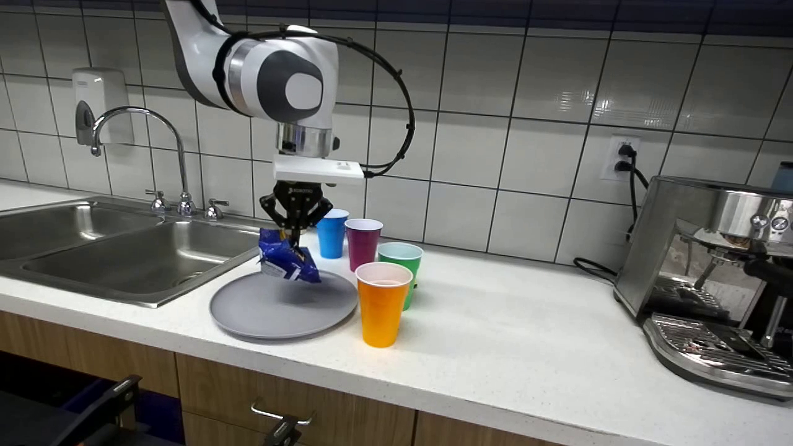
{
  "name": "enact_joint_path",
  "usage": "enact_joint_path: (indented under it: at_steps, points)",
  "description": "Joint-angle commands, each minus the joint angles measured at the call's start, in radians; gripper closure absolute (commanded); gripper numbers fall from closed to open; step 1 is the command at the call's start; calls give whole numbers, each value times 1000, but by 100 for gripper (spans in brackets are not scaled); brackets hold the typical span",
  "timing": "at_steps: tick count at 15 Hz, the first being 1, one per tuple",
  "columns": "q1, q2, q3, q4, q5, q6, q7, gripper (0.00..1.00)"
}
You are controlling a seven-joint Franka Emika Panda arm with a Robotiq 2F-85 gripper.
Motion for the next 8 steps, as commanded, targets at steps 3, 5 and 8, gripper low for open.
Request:
enact_joint_path:
  at_steps: [3, 5, 8]
  points:
    - [10, -173, -38, -19, -32, -115, 44, 100]
    - [15, -211, -57, -17, -34, -139, 57, 100]
    - [19, -256, -88, -19, -68, -151, 101, 100]
